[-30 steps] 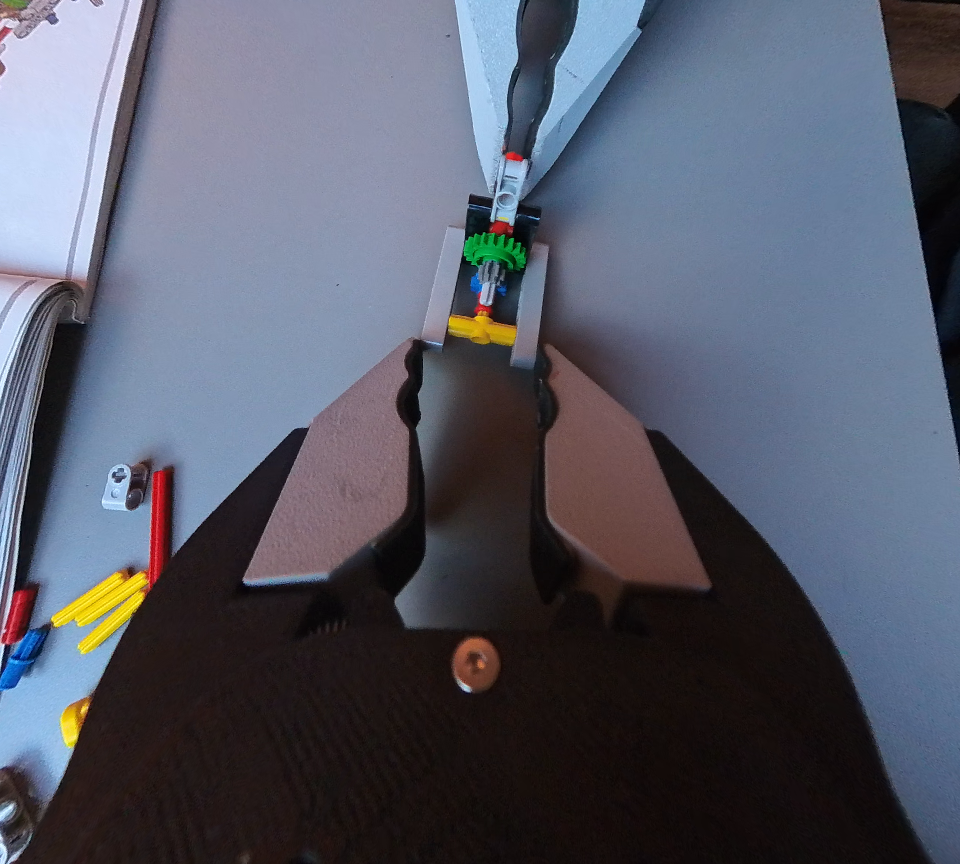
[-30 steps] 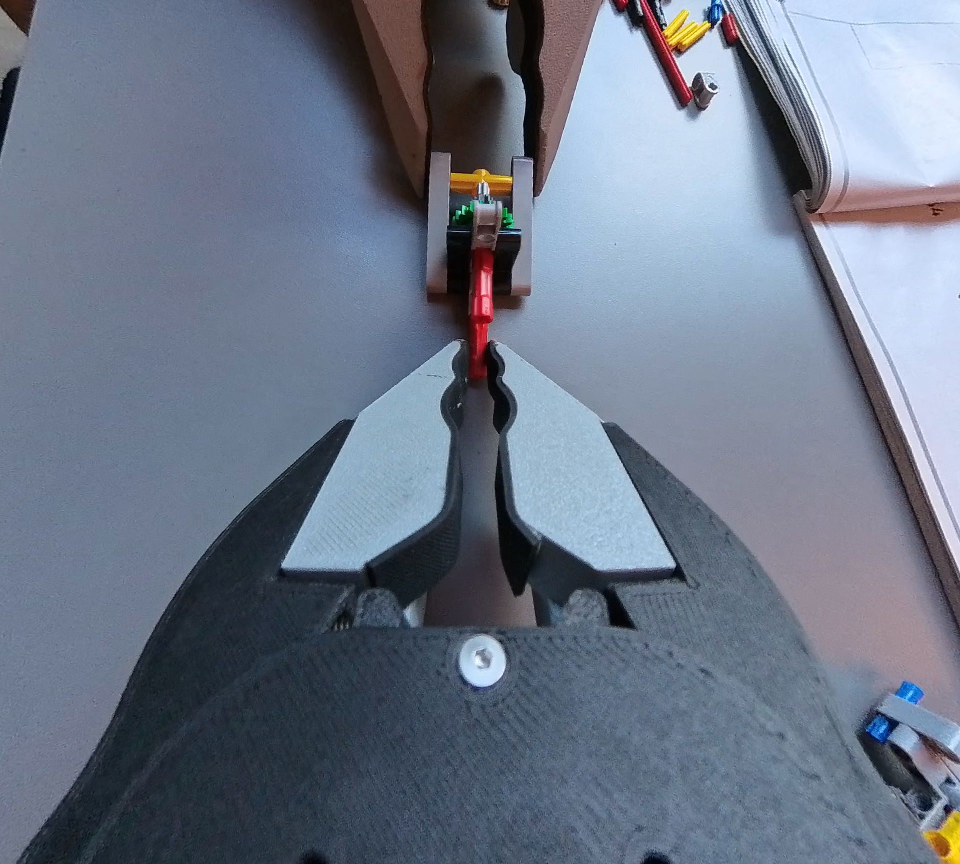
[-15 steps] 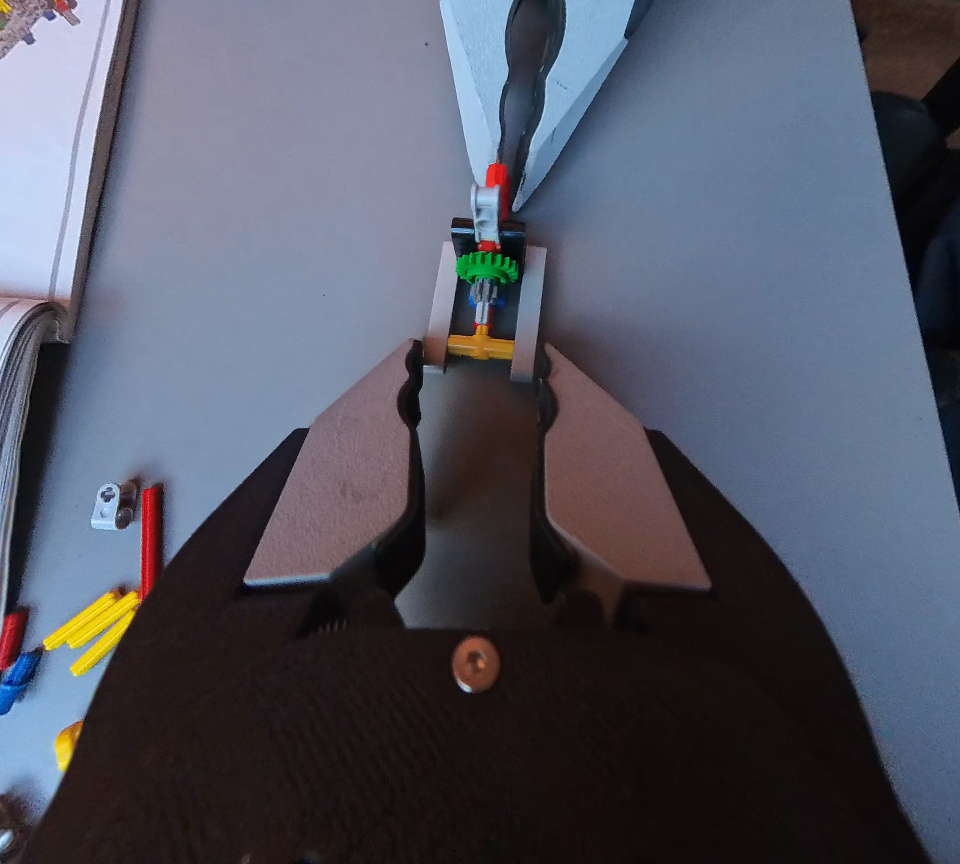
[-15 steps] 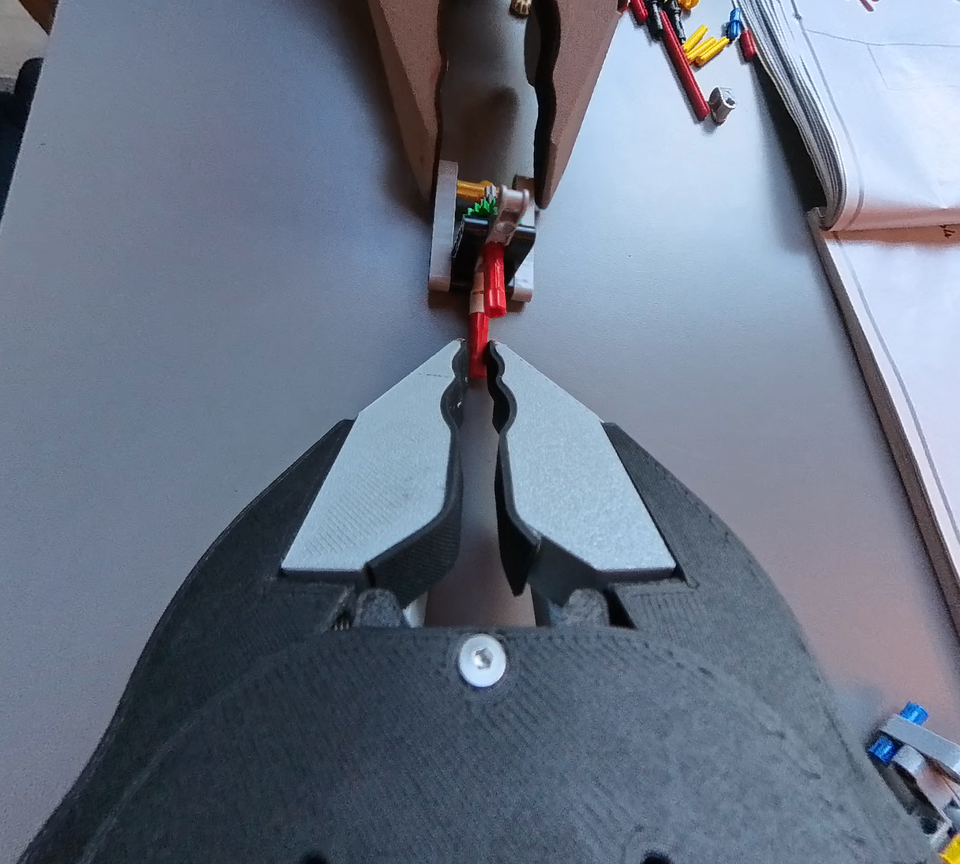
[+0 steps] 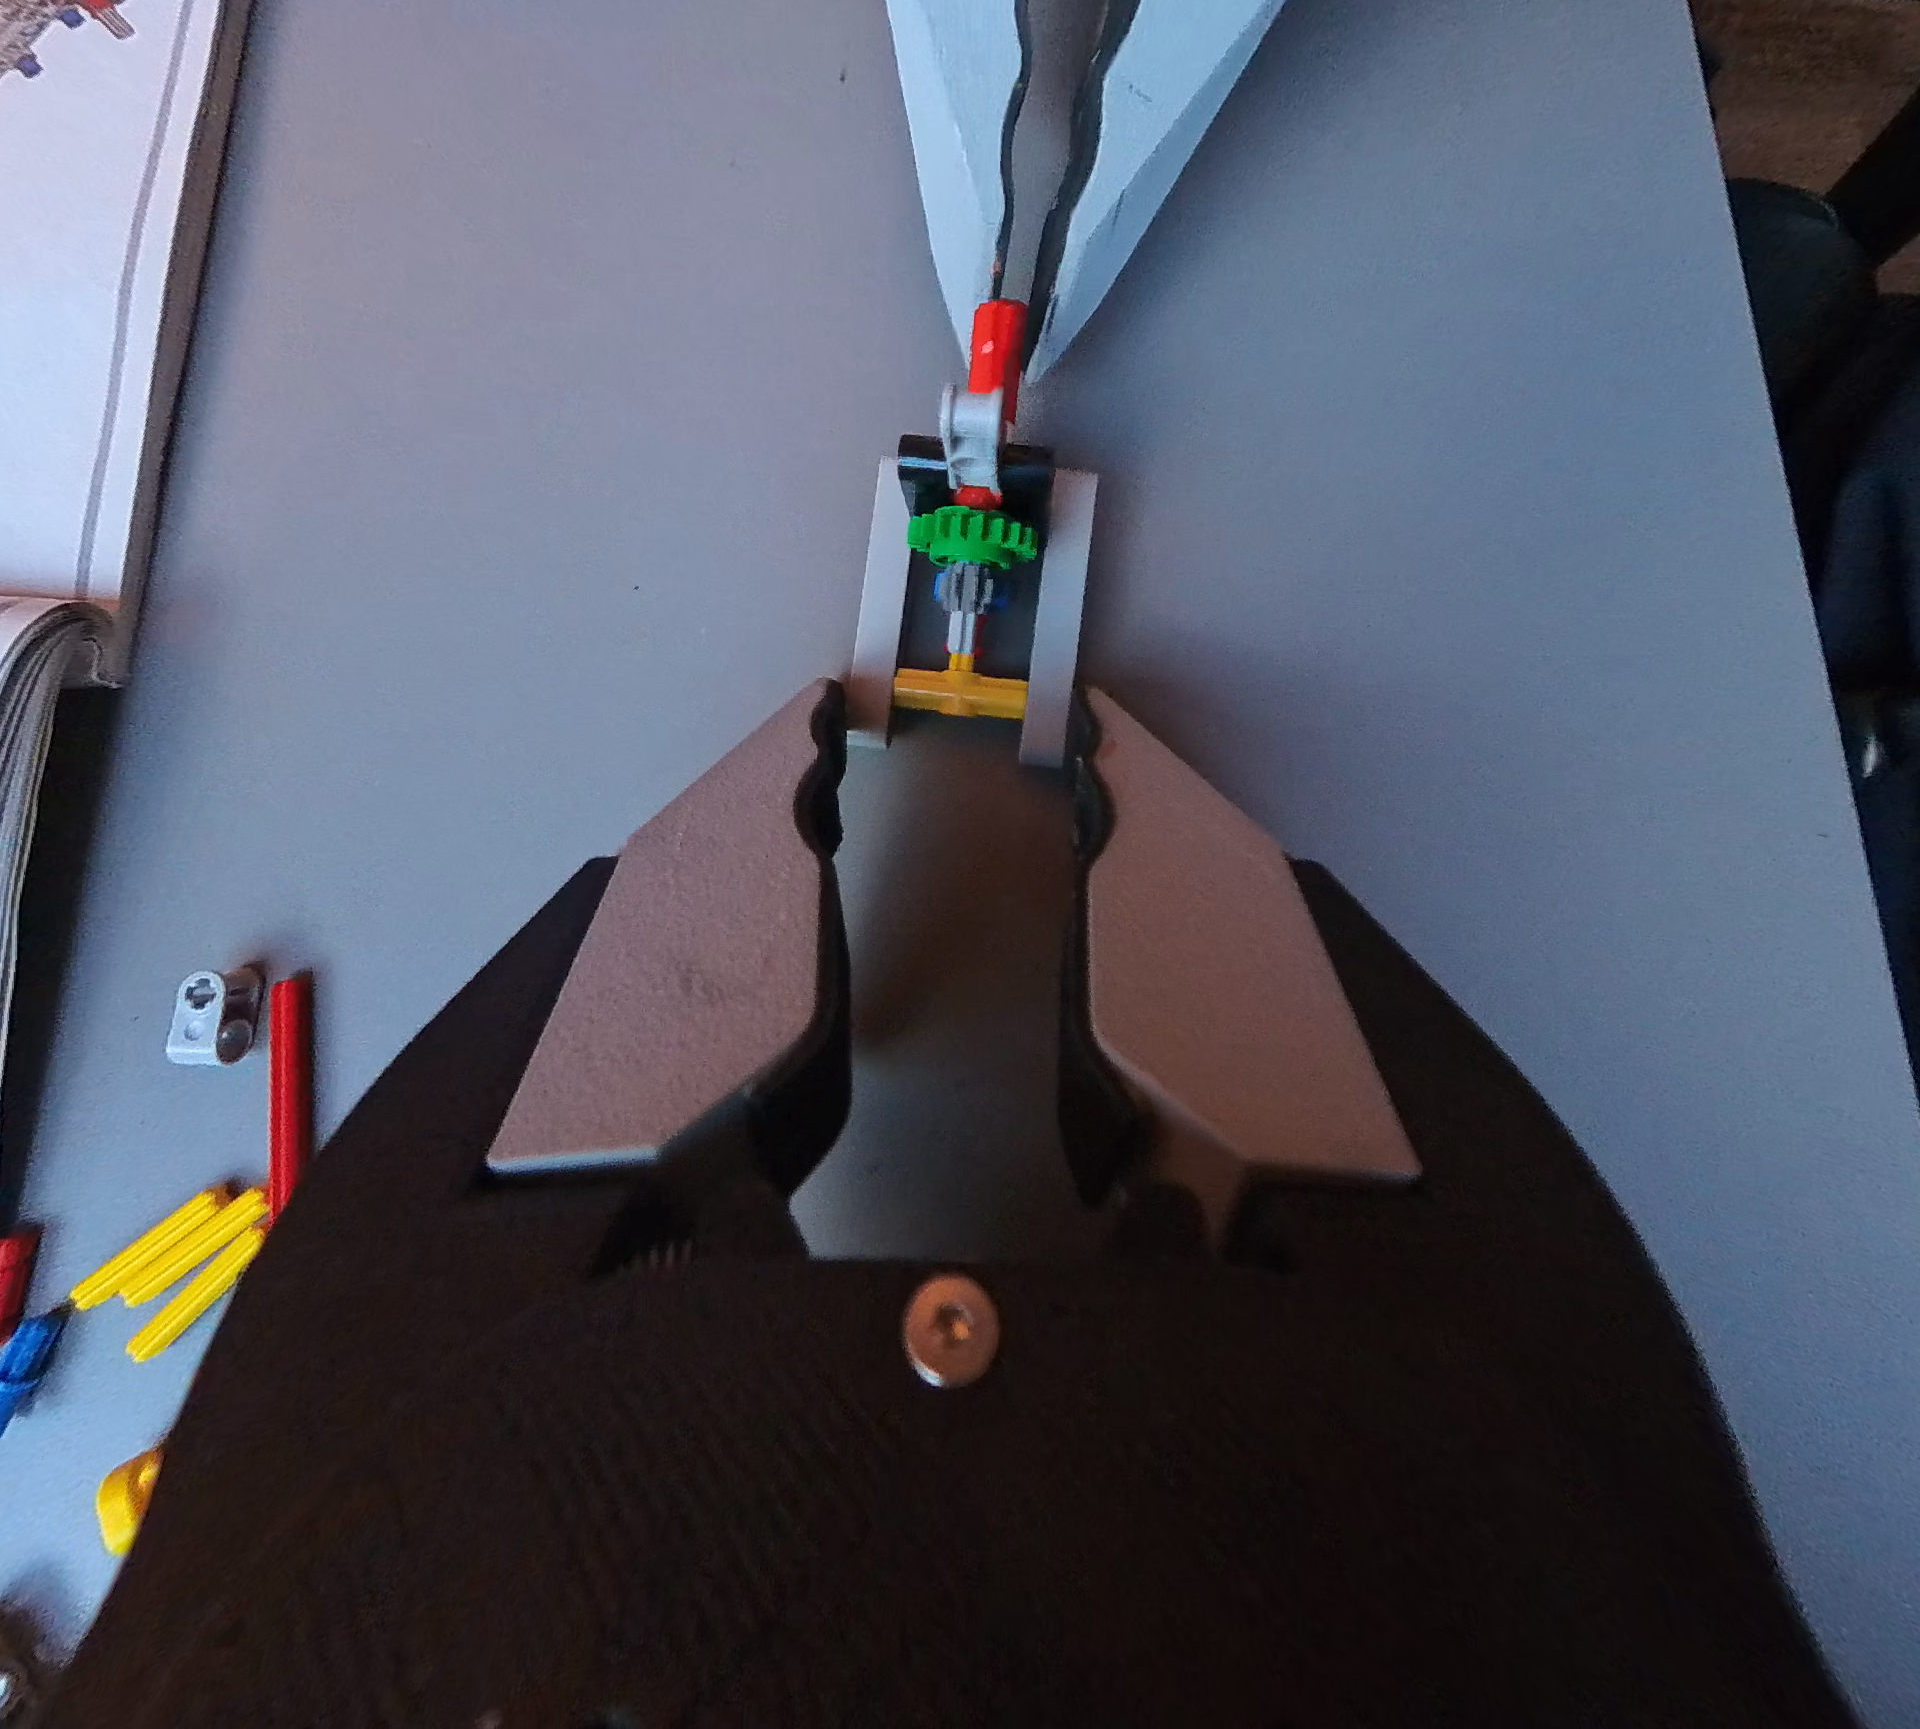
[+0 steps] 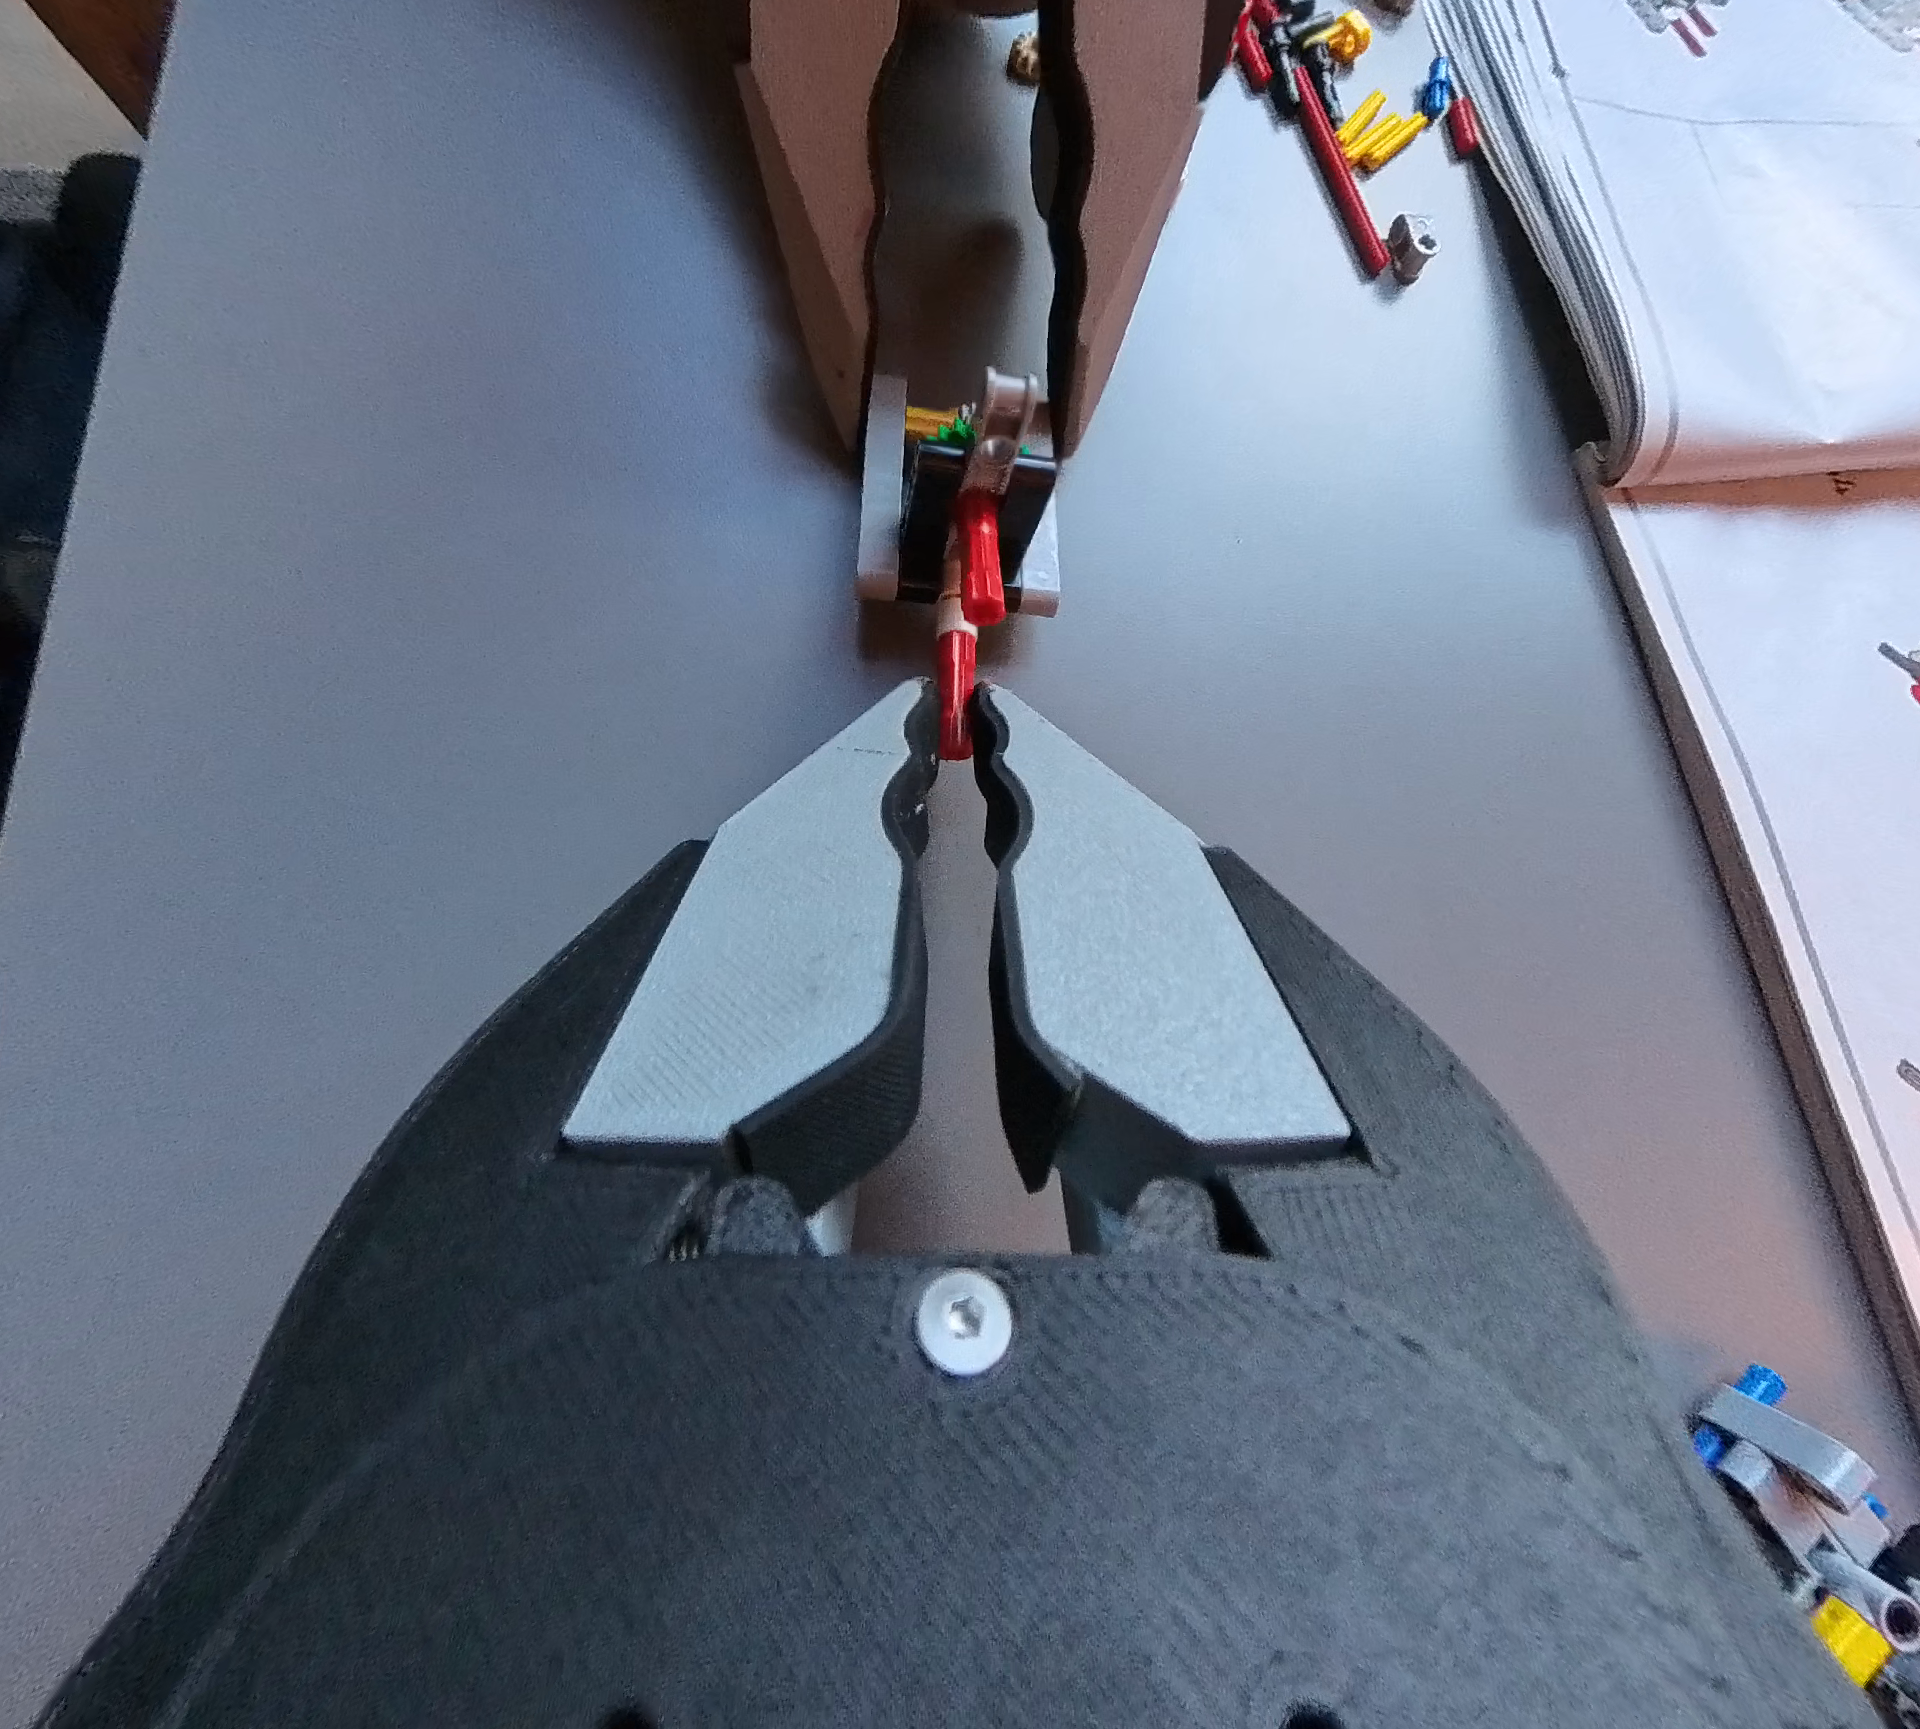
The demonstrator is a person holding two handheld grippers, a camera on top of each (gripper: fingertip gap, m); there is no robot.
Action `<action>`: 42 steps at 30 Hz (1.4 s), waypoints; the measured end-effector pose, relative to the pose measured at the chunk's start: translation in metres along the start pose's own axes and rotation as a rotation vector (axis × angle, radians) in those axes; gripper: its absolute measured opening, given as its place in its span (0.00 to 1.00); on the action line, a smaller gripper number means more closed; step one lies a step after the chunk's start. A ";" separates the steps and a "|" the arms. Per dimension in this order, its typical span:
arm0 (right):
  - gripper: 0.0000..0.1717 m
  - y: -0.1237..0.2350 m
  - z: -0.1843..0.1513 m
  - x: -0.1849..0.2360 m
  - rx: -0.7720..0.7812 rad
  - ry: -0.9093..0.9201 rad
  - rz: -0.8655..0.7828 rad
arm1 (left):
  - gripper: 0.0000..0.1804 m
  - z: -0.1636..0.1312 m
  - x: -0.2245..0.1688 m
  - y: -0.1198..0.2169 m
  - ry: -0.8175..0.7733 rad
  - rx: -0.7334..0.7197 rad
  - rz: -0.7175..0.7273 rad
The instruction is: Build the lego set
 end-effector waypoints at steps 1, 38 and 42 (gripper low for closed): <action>0.02 0.000 0.001 0.000 -0.007 -0.011 0.003 | 0.22 0.000 0.000 0.000 0.001 0.000 0.000; 0.02 -0.001 -0.001 0.005 0.072 0.082 0.007 | 0.26 0.003 -0.009 -0.004 0.016 -0.001 -0.038; 0.02 0.000 0.001 0.005 0.069 0.082 0.007 | 0.22 0.003 -0.009 -0.006 -0.001 0.001 -0.014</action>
Point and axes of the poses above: each gripper's, where its closed fingertips meet, y back along the fingers, z out of its top, x = y × z across the jaws, the point moved 5 cm from there along y, back along the fingers, and after that the axes turned 14 degrees about y, right-handed, at the moved point
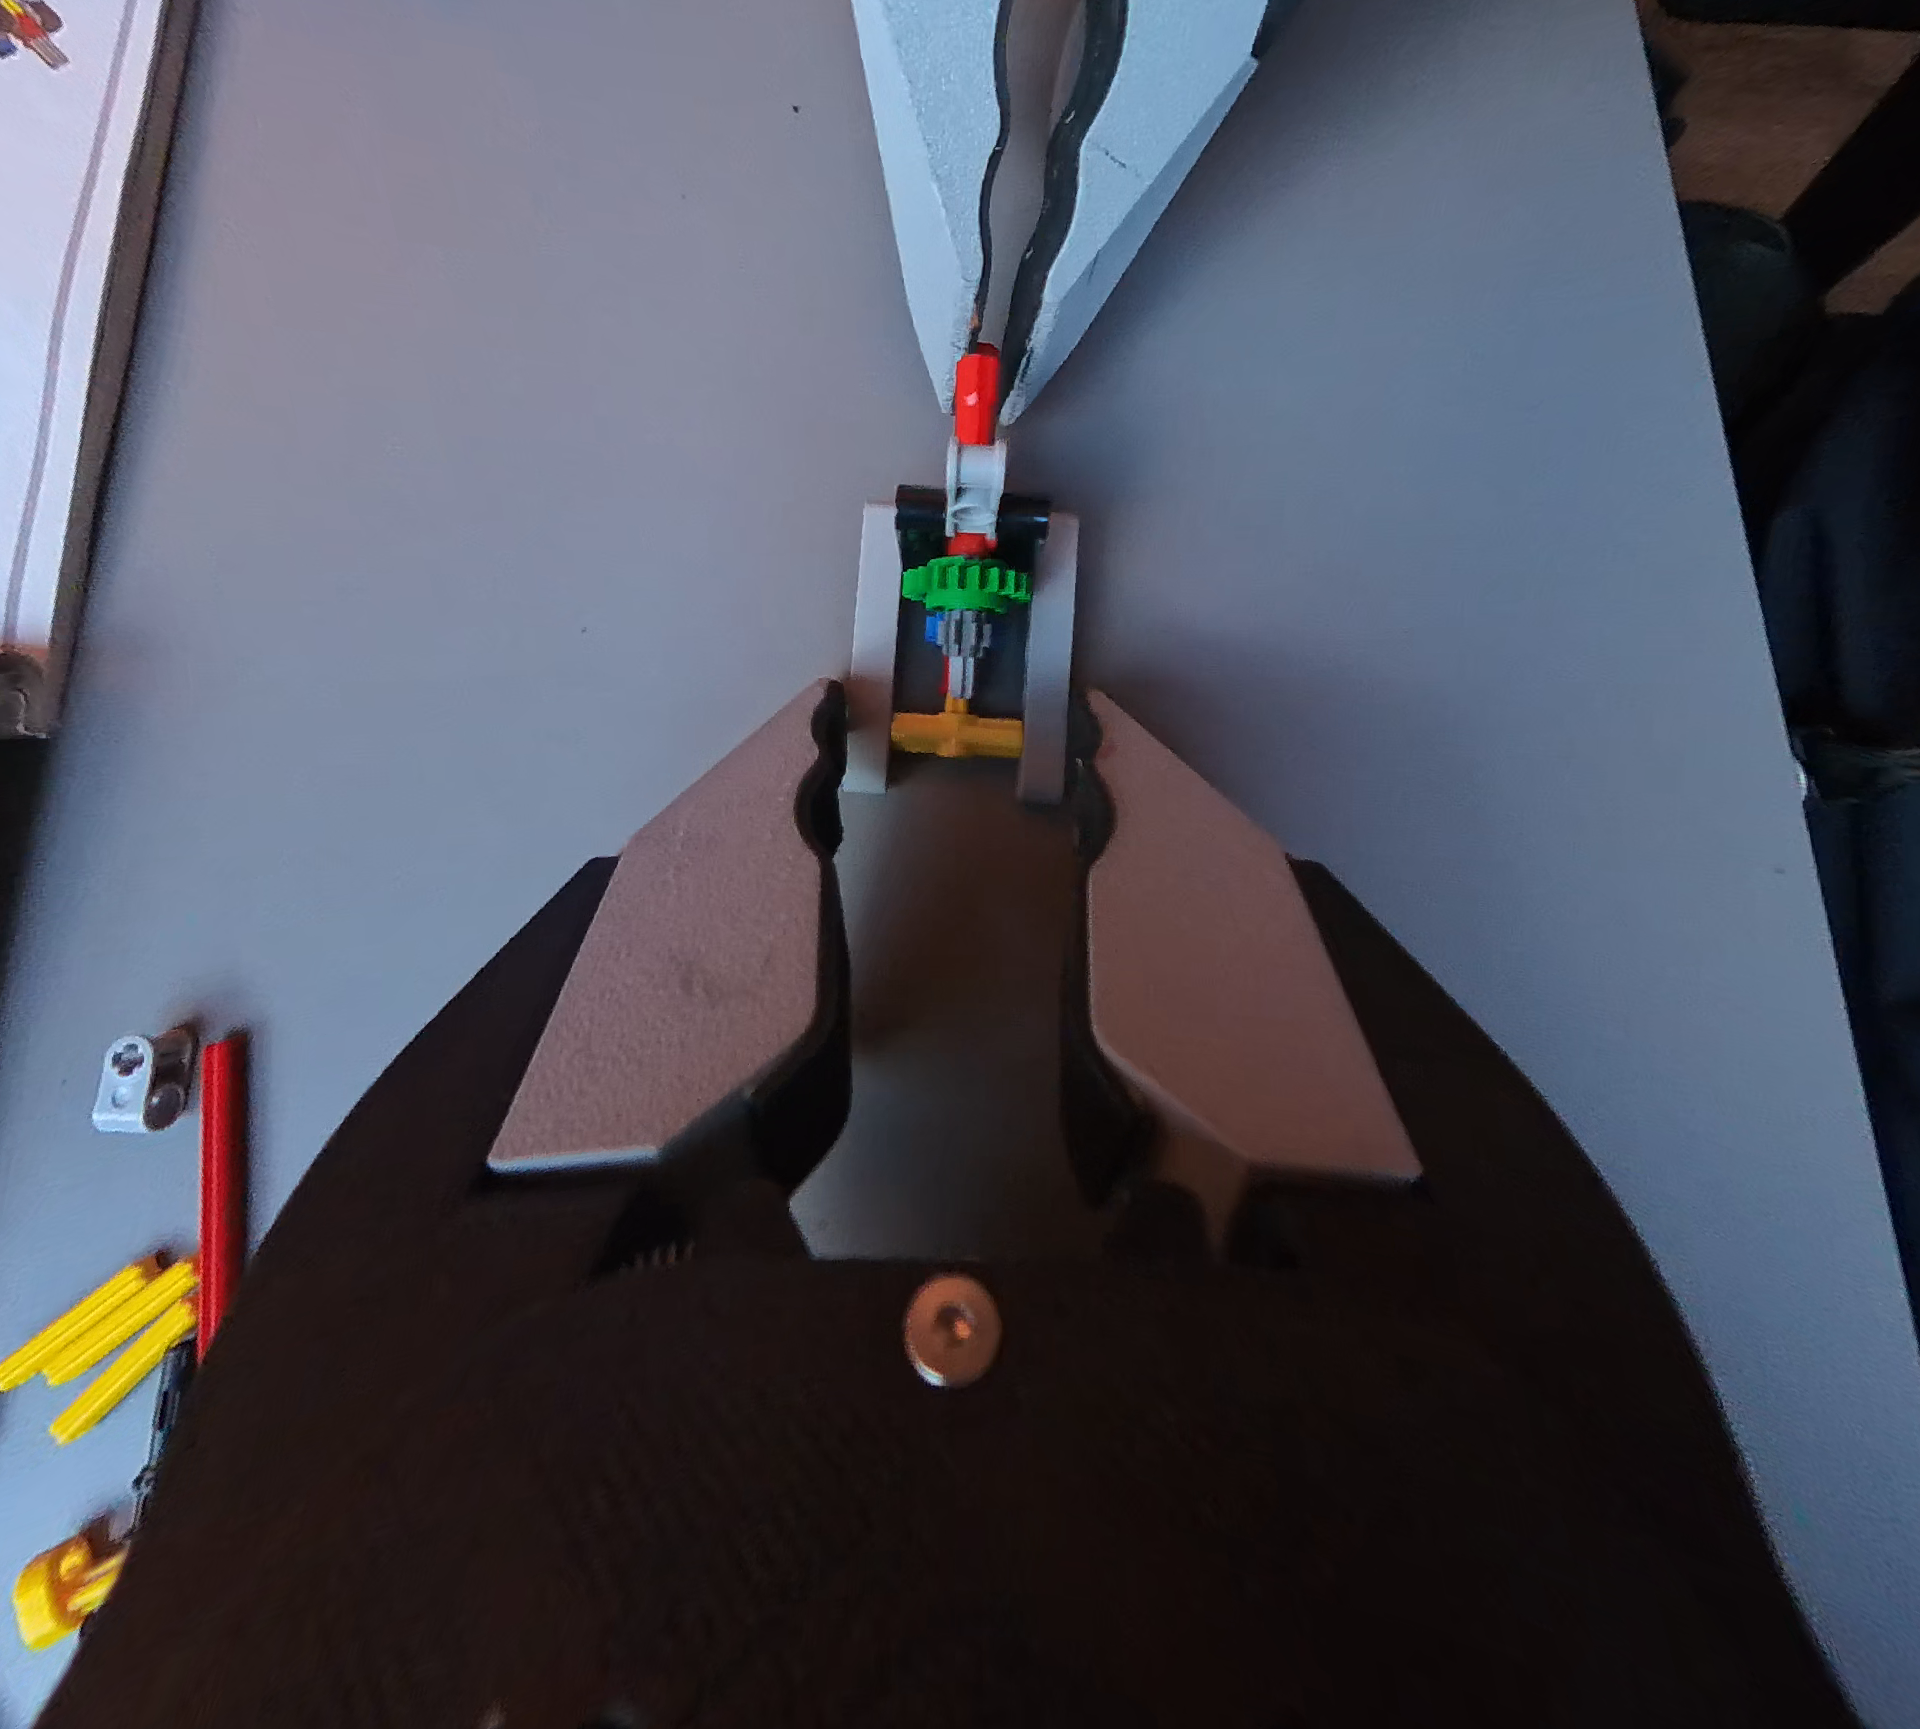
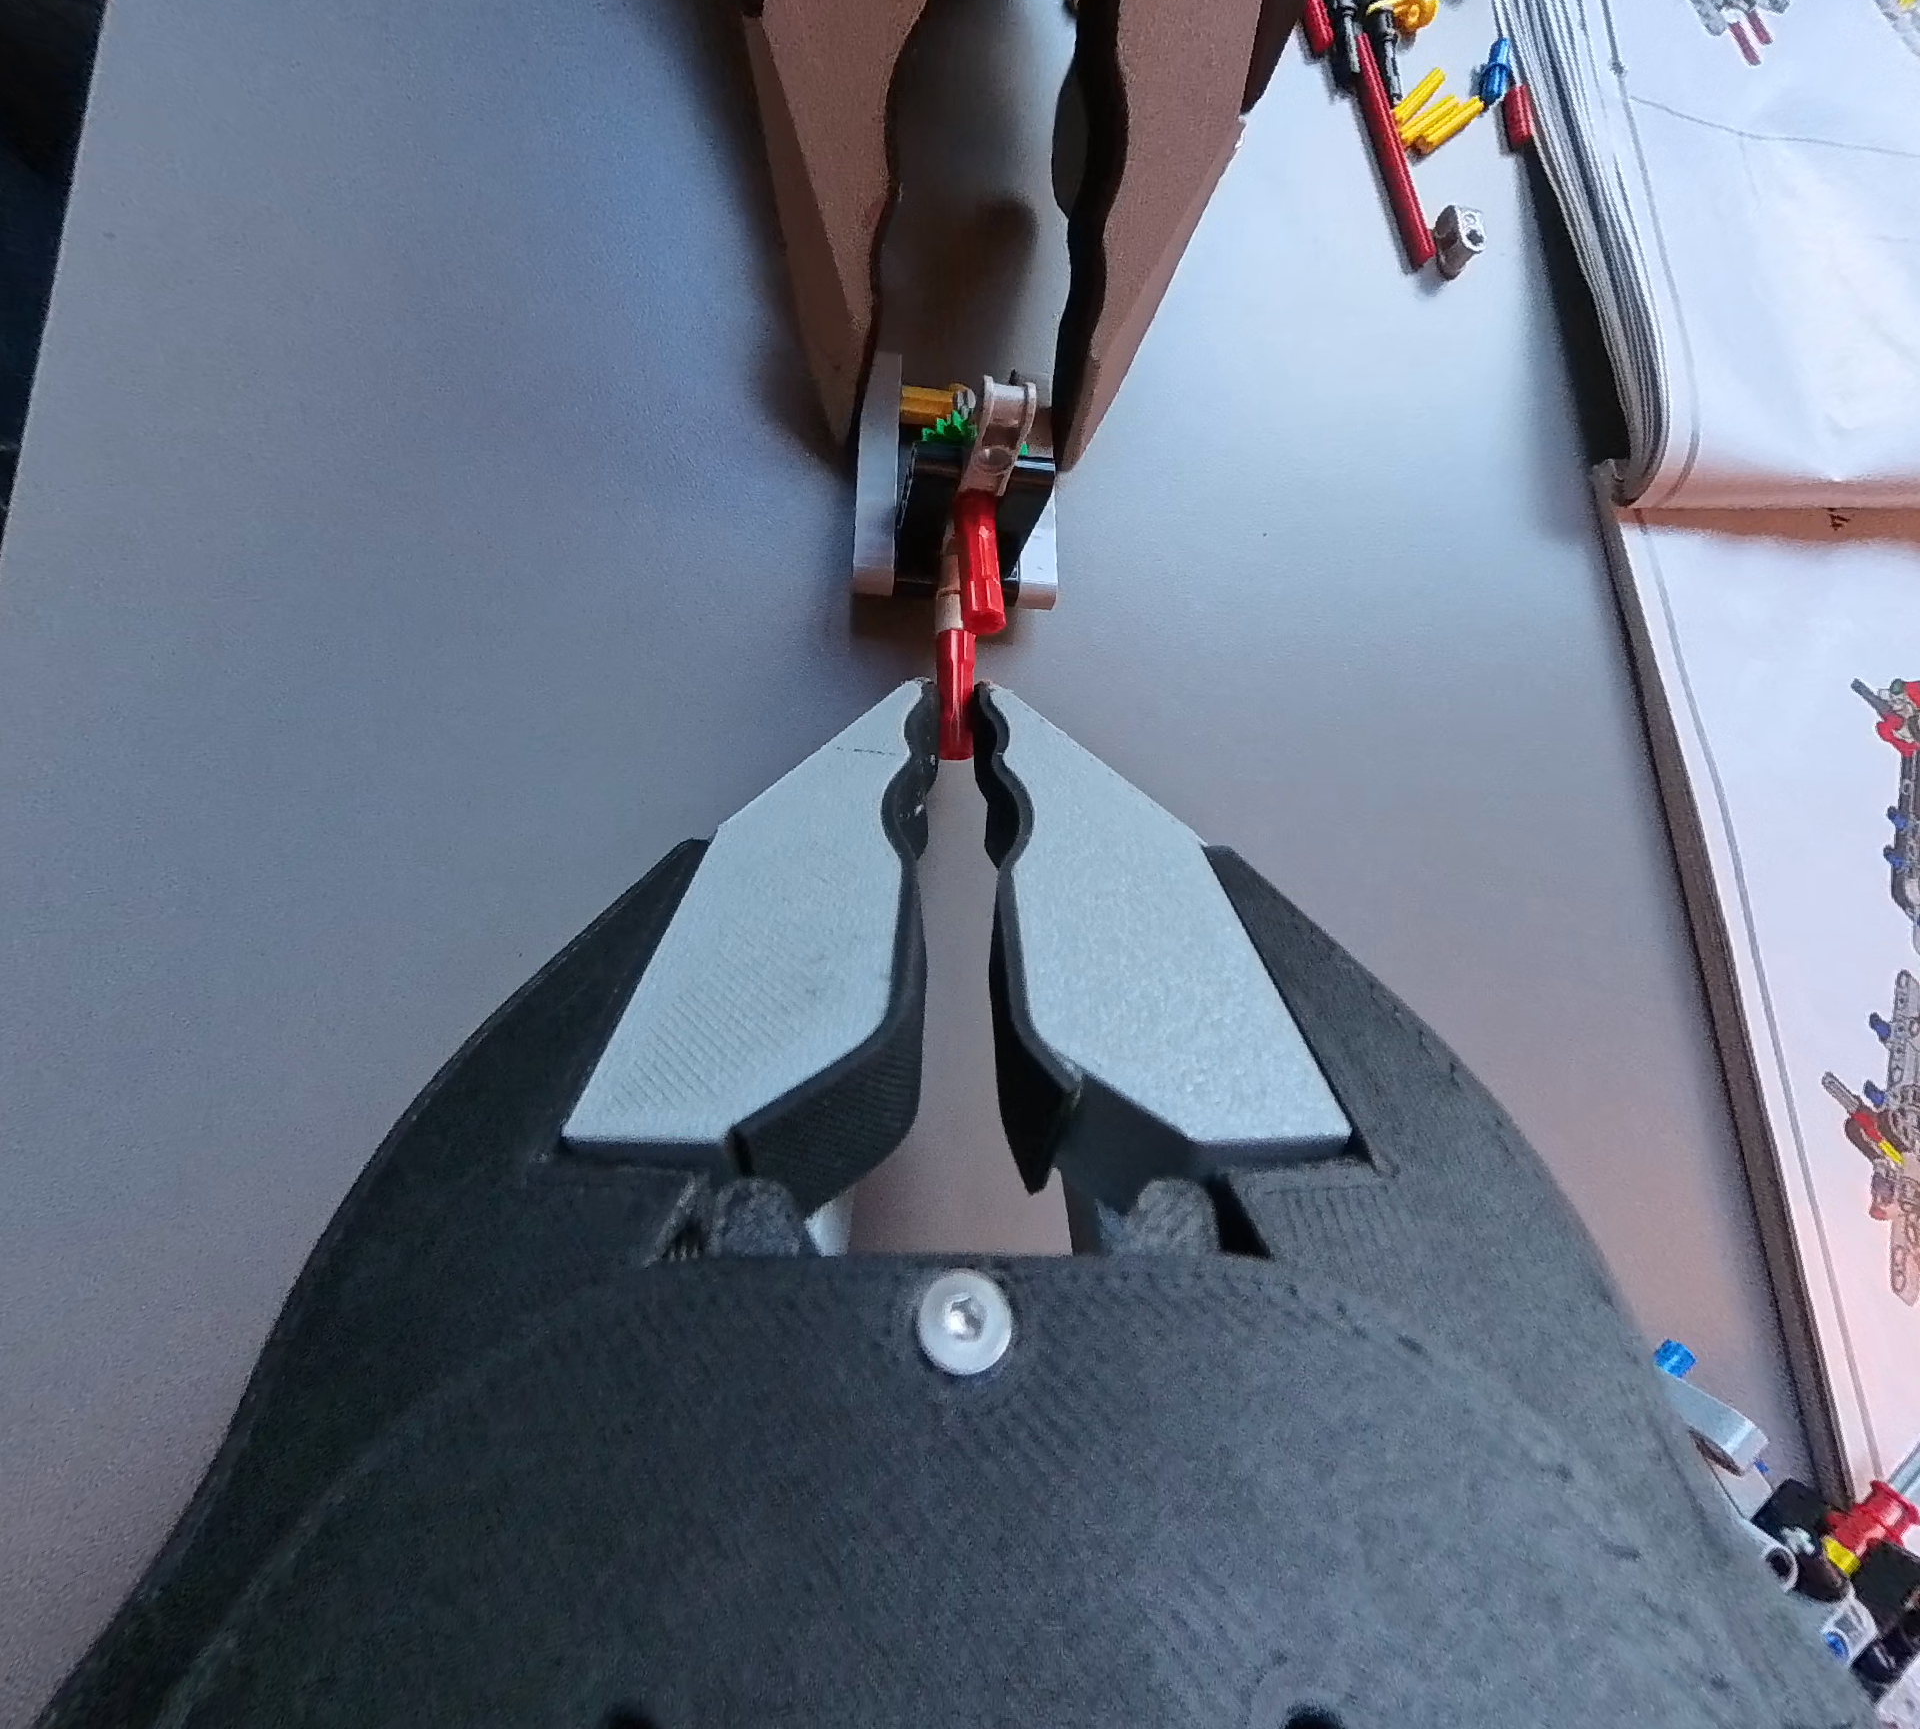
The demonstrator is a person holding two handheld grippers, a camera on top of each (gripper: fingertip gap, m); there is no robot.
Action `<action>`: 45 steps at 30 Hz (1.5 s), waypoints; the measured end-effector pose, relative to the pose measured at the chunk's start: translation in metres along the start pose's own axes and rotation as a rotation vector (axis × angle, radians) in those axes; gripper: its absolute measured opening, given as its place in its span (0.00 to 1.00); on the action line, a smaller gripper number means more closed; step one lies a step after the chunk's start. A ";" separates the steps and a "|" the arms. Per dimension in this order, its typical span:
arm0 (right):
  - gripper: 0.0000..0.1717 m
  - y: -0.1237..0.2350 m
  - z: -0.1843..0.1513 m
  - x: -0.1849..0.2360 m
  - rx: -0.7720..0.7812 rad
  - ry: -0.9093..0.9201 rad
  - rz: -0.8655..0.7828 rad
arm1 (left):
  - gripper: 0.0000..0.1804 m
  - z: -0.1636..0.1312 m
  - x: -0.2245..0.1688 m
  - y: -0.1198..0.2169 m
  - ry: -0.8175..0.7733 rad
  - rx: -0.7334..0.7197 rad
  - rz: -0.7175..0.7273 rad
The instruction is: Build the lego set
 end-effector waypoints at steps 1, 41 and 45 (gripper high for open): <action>0.02 0.000 0.000 0.000 0.001 -0.003 0.003 | 0.22 0.000 0.000 0.000 -0.004 0.000 0.002; 0.01 -0.009 0.001 0.005 -0.112 -0.226 0.172 | 0.21 -0.001 -0.010 0.000 0.002 0.057 -0.028; 0.01 -0.010 0.002 0.005 -0.096 -0.193 0.145 | 0.21 -0.001 -0.010 0.001 0.008 0.056 -0.030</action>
Point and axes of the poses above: each gripper's, where its closed fingertips meet, y back along the fingers, z out of its top, x = y × z across the jaws, the point moved 5 cm from there along y, back along the fingers, and after that the axes turned 14 degrees about y, right-handed, at the moved point
